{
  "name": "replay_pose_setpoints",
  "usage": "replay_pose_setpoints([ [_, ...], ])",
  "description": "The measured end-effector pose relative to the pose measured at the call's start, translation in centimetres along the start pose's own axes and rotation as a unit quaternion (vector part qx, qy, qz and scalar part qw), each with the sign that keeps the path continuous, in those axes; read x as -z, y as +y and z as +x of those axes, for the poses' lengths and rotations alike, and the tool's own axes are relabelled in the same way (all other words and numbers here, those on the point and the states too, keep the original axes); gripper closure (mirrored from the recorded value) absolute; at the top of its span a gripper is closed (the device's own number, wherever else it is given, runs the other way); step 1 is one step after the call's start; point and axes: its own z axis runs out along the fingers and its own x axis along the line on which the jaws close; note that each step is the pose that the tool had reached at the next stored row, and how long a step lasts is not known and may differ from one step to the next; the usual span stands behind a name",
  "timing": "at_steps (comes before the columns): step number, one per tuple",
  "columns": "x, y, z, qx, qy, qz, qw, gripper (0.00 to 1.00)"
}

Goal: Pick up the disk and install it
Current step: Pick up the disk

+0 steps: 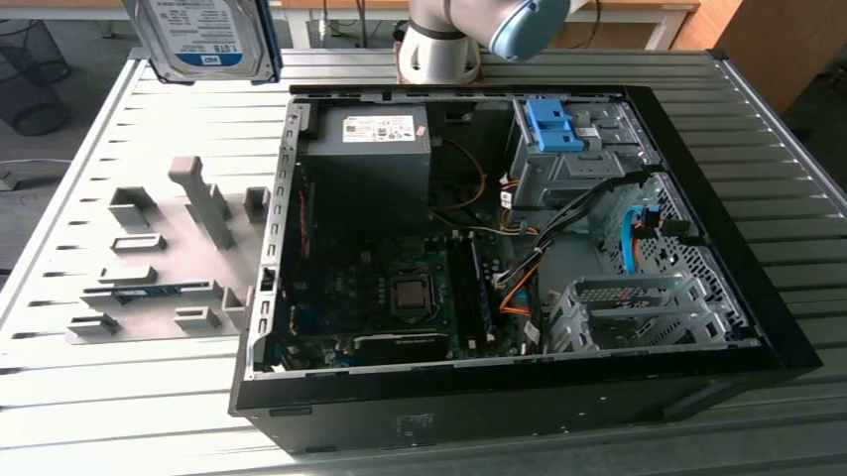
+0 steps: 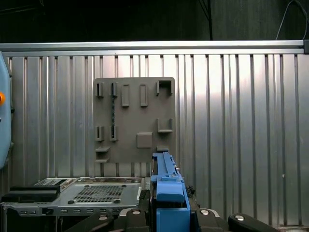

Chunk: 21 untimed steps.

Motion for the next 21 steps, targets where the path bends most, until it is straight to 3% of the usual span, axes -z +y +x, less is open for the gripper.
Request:
replay_pose_setpoints([
  [12,0.01,-1.45,-0.04,0.0,0.0,0.0,1.0,0.63],
  [21,0.01,-2.11,-0.06,0.0,0.0,0.0,1.0,0.63],
])
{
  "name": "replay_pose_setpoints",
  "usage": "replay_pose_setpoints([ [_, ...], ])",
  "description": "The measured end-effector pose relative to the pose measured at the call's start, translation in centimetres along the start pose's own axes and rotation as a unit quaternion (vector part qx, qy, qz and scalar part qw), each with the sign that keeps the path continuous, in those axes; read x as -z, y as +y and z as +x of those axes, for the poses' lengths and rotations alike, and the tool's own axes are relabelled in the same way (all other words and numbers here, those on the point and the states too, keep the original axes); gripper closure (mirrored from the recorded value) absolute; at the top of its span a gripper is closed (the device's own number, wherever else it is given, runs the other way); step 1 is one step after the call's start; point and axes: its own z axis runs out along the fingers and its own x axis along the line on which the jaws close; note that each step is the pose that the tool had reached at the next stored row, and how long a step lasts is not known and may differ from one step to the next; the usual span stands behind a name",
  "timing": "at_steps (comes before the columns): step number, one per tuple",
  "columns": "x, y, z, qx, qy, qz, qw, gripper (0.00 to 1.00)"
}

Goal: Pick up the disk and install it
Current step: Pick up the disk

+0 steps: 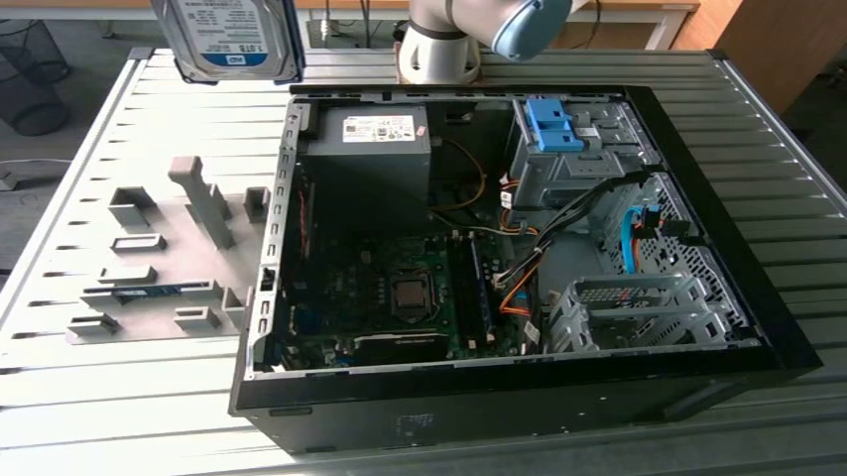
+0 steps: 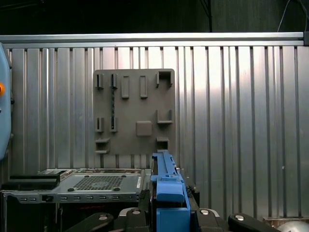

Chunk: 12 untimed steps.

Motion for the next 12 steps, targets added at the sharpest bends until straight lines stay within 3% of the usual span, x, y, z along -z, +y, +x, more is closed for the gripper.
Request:
replay_pose_setpoints([
  [12,0.0,-0.84,-0.03,0.0,0.0,0.0,1.0,0.63],
])
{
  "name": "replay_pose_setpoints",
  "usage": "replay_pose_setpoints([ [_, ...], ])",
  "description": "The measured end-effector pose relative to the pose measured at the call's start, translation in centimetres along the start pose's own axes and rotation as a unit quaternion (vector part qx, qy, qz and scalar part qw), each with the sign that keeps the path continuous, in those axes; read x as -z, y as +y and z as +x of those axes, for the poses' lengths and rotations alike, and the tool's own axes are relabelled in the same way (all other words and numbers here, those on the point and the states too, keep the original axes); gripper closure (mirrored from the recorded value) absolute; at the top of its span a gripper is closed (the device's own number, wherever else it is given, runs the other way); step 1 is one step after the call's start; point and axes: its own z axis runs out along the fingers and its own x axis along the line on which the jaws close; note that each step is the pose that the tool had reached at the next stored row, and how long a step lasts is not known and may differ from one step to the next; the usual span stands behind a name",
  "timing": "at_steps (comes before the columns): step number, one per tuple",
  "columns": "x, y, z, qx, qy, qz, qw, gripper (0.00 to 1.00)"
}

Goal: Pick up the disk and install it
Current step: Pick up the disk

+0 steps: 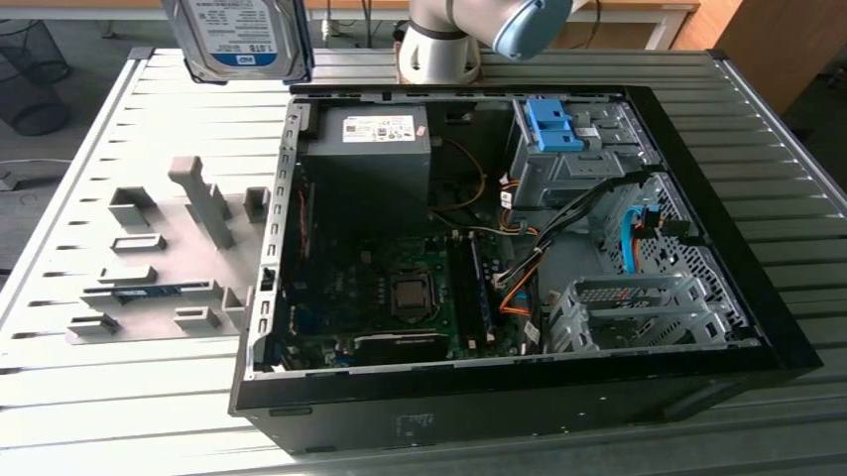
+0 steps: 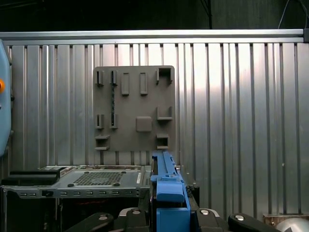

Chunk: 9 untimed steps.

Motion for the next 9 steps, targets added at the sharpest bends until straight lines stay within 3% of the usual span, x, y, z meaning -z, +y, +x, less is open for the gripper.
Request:
replay_pose_setpoints([
  [9,0.0,-0.63,-0.02,0.0,0.0,0.0,1.0,0.63],
])
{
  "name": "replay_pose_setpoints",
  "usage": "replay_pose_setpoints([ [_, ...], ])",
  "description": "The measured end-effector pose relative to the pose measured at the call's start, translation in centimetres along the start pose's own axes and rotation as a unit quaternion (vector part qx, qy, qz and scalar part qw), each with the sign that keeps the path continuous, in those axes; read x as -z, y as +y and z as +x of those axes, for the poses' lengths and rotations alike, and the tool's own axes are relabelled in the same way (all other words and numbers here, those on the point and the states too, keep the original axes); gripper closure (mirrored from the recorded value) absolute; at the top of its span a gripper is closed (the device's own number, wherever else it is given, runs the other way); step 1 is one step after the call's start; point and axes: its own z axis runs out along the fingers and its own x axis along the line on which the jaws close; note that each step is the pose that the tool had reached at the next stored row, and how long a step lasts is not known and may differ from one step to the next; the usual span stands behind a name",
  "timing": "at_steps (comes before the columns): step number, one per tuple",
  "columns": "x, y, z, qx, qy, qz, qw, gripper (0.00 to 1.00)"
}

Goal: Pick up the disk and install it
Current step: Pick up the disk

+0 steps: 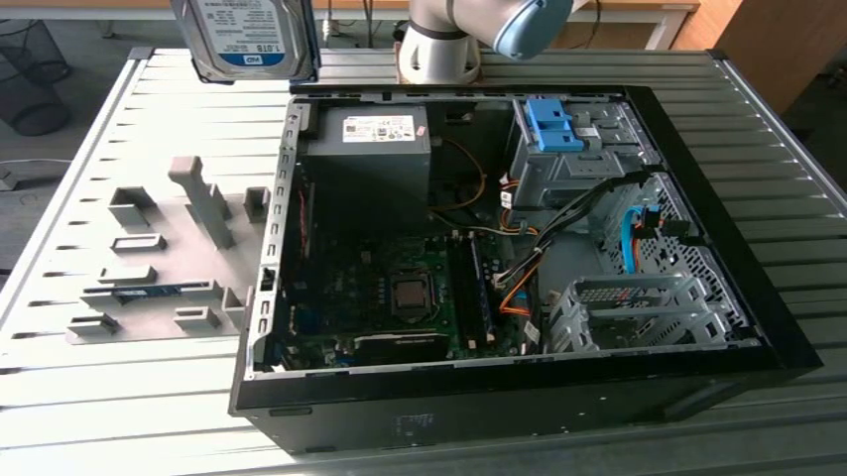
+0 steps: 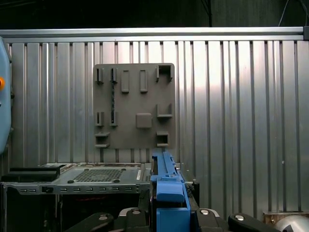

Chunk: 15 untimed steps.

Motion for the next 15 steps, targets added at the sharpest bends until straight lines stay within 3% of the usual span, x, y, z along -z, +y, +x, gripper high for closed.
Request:
replay_pose_setpoints([
  [15,0.01,-1.14,-0.03,0.0,0.0,0.0,1.0,0.63],
])
